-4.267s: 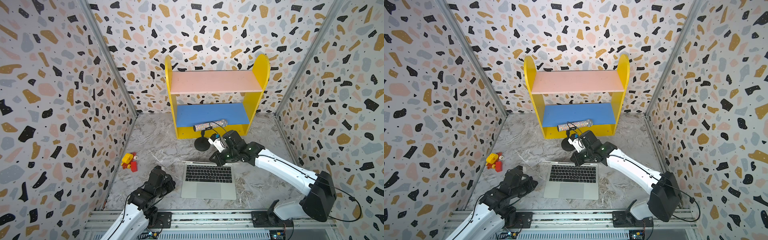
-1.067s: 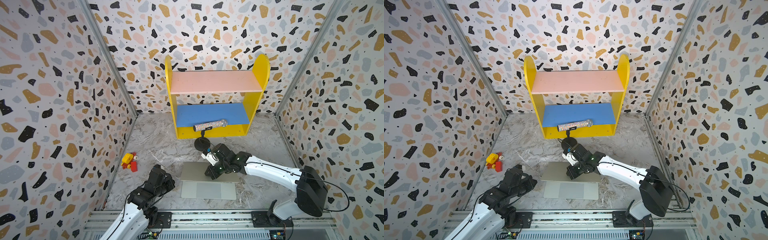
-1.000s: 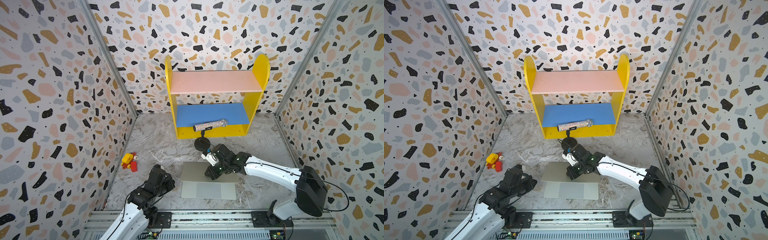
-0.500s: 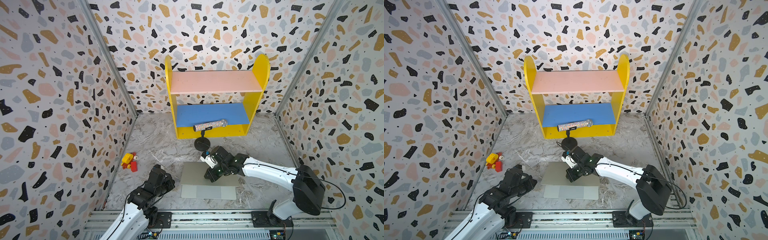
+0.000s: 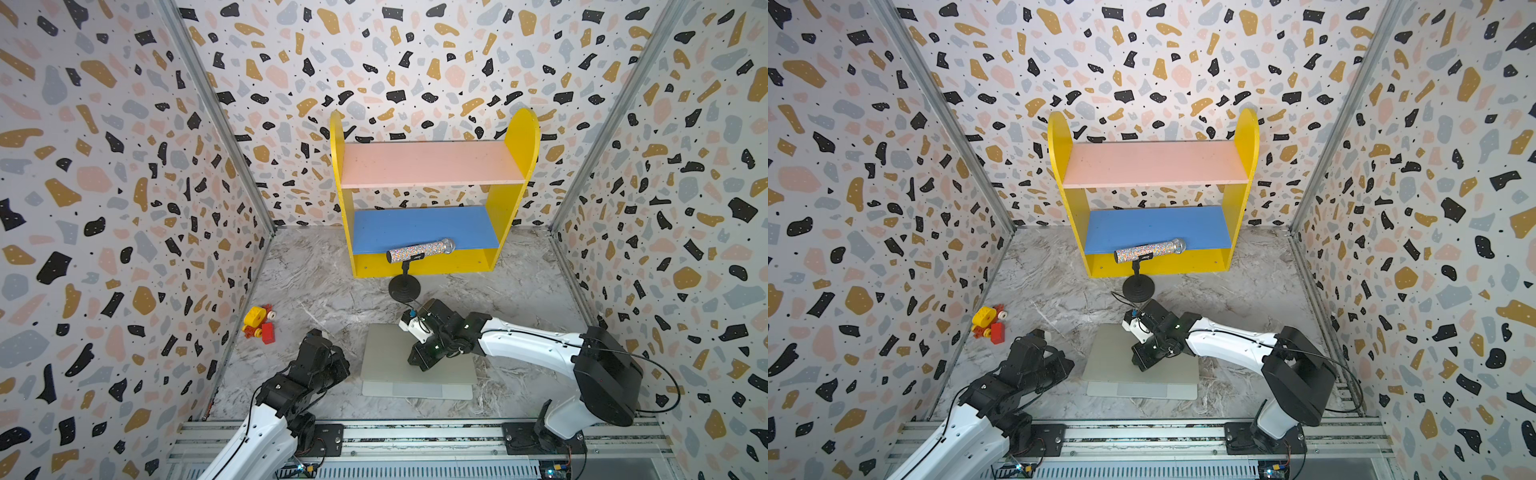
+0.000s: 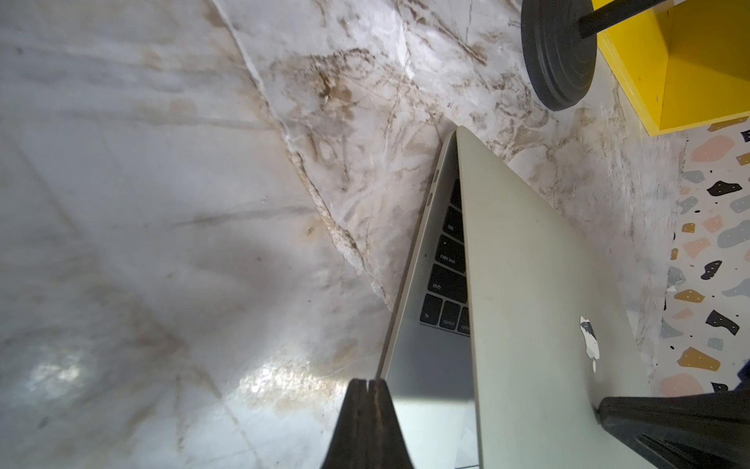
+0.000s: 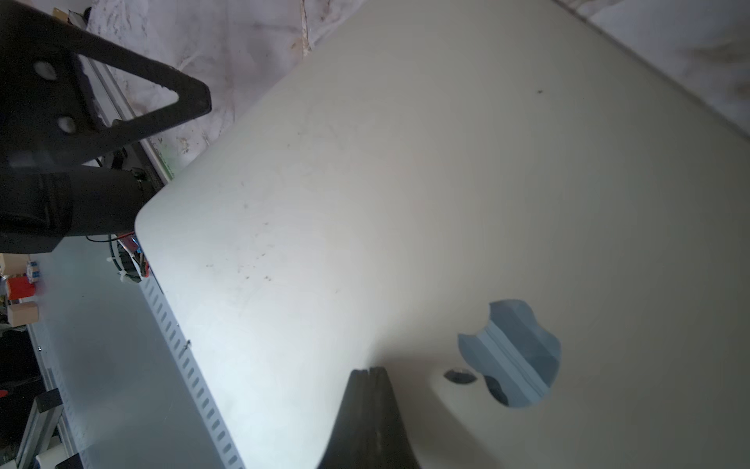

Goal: Close the laptop lid and set it aside
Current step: Close the lid of the laptop.

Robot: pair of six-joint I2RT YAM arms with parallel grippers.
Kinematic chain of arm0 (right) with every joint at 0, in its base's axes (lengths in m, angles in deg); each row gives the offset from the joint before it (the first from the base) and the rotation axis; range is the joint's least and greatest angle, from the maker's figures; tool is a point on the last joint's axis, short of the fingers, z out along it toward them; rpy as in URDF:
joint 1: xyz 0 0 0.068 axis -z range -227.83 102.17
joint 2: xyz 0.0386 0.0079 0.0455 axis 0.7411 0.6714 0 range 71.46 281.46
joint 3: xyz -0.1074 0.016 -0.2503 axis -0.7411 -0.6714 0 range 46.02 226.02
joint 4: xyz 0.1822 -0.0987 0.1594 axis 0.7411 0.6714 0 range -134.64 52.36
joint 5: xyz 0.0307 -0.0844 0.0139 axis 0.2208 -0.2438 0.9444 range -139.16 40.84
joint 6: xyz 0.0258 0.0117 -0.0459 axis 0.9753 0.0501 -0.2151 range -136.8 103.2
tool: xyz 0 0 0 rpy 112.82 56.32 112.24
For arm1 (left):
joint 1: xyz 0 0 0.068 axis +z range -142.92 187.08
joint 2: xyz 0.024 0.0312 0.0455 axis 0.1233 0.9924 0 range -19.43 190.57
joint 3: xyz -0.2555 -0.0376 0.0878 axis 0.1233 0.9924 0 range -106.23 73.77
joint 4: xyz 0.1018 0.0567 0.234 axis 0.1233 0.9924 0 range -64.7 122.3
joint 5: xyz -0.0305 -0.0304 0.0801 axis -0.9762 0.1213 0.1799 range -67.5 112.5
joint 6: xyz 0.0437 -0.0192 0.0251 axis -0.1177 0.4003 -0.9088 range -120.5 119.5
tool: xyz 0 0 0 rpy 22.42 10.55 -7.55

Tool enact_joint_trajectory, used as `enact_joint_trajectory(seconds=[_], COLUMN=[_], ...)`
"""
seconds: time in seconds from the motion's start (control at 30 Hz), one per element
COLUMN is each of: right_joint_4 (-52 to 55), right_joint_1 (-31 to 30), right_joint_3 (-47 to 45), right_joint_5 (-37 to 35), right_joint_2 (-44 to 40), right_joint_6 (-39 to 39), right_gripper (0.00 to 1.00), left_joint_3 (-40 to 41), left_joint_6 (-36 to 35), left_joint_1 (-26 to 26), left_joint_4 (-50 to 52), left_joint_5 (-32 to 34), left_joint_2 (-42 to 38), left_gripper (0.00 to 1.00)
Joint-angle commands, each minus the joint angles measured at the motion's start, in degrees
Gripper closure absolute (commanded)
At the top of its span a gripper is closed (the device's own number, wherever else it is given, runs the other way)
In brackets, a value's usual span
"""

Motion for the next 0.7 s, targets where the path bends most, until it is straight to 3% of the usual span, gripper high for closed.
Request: enact_joint_trajectory(seconds=[0.0,0.67], right_joint_4=[2.78,1.34], right_joint_1=[-0.61,-0.85], right_joint_3=[-1.08,-2.05], right_joint_5=[0.13,0.17], right_joint_2=[1.0,3.32], right_joint_6=[0.23,0.53], right_gripper=[1.0,1.0], left_joint_3=[-2.26,-1.82], left_joint_6=[-0.94,-0.96], left_joint_1=[-0.07,-0.11], left_joint_4=[-0.6,-0.27], left_joint_5=[0.52,0.47], left_joint_2=[0.07,-0.49], left_gripper=[0.95,0.96])
